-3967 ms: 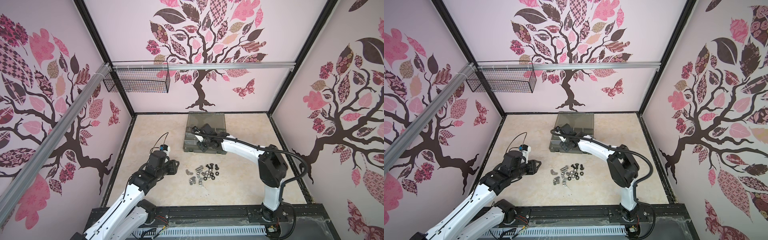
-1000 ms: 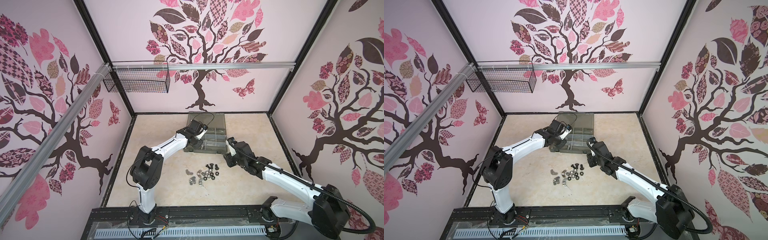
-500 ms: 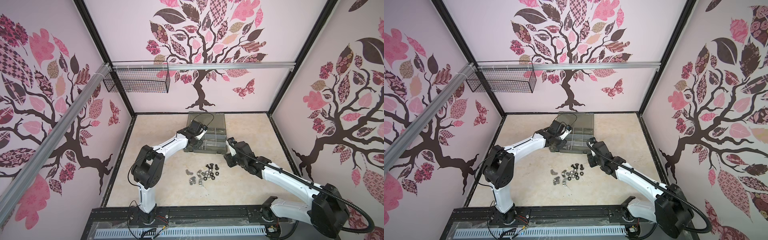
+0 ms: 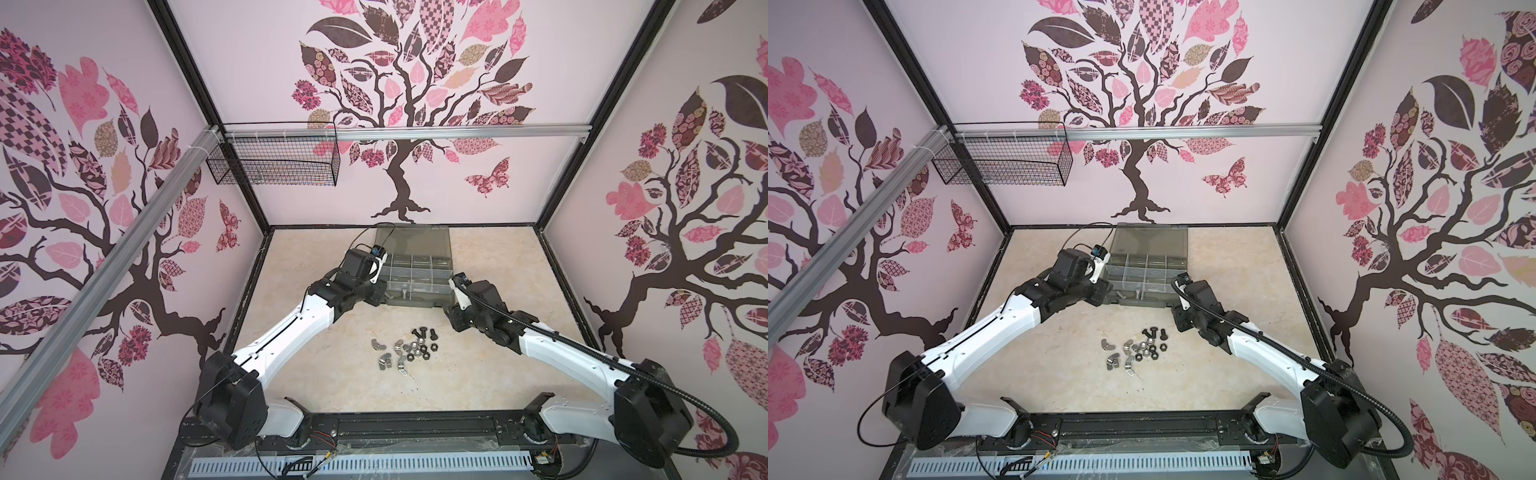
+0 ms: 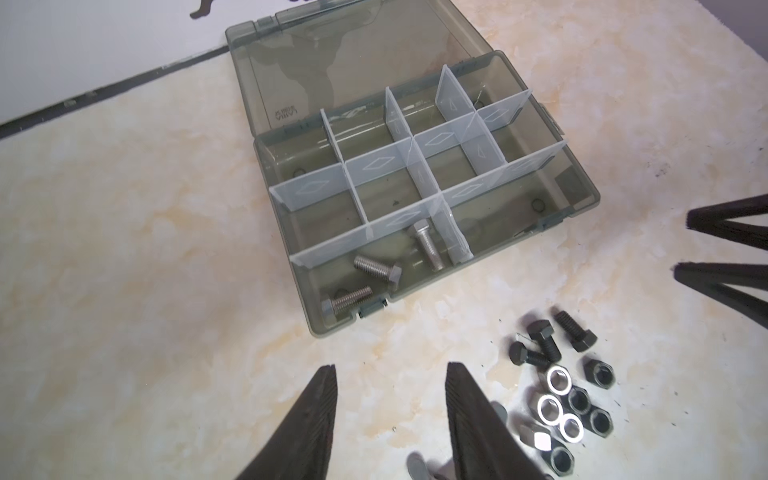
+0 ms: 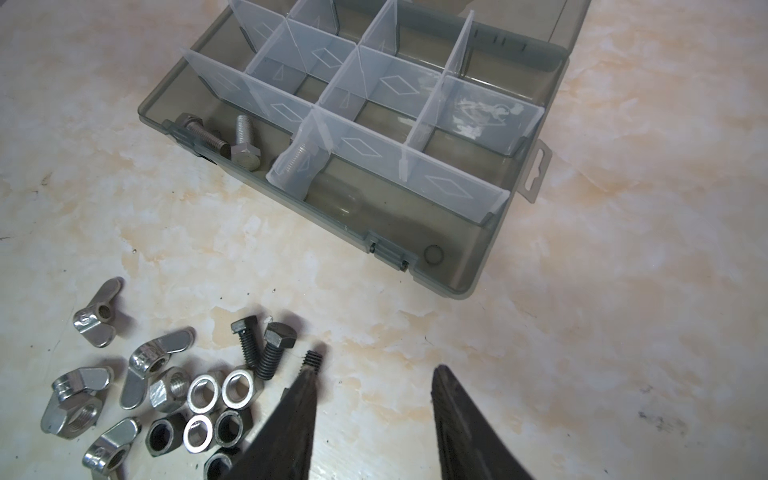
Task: Sort the screws and nuts into containers
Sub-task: 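Withdraw the left gripper while the right gripper moves toward the pile, then reach the right gripper over a silver wing nut in the pile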
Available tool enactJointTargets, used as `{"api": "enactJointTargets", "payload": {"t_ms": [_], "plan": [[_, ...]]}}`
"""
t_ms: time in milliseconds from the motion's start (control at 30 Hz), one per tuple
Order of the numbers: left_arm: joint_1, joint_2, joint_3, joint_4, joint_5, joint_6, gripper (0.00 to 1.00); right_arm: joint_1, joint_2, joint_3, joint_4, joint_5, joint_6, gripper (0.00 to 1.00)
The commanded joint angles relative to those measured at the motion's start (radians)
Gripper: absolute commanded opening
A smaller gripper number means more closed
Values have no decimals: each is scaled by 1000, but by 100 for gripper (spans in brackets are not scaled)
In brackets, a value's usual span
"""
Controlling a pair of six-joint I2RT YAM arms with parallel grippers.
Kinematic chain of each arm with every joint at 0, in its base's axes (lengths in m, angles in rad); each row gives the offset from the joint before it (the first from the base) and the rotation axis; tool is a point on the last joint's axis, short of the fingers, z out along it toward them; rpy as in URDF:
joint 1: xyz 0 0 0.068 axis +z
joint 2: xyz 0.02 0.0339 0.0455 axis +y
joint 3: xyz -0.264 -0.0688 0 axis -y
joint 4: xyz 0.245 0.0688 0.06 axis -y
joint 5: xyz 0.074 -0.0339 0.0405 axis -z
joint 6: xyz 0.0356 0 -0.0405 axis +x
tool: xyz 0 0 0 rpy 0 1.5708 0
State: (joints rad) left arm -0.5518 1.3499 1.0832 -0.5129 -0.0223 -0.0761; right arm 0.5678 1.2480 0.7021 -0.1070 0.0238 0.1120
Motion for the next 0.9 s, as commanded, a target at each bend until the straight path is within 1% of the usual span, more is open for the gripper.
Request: {"api": "enactJointTargets", "payload": {"t_ms": [0, 167, 233, 333, 433, 500, 567, 633, 700, 800, 867], "plan": [[6, -87, -101, 2, 3, -134, 46, -3, 53, 44, 38, -52, 3, 48], [7, -191, -200, 12, -6, -243, 47, -3, 116, 84, 29, -55, 7, 48], [7, -201, -203, -23, -16, -291, 47, -3, 129, 104, 11, -81, 29, 48], [7, -224, -206, -64, -34, -331, 47, -3, 141, 109, 16, -114, 43, 48], [6, -275, -274, 7, -79, -338, 47, -3, 153, 109, 36, -122, 34, 48], [6, -306, -300, 24, -96, -350, 48, -2, 159, 128, 20, -123, 46, 48], [6, -330, -285, -12, -74, -344, 48, -1, 163, 150, 0, -141, 78, 48], [6, -359, -277, -53, -79, -324, 48, 0, 168, 141, 30, -147, 104, 48], [7, -397, -286, -57, -80, -301, 49, 1, 184, 137, 60, -135, 120, 48], [6, -450, -283, -68, -52, -301, 49, 10, 230, 201, 4, -140, 120, 47], [6, -470, -285, -71, -44, -317, 49, 35, 258, 263, -59, -130, 111, 47]]}}
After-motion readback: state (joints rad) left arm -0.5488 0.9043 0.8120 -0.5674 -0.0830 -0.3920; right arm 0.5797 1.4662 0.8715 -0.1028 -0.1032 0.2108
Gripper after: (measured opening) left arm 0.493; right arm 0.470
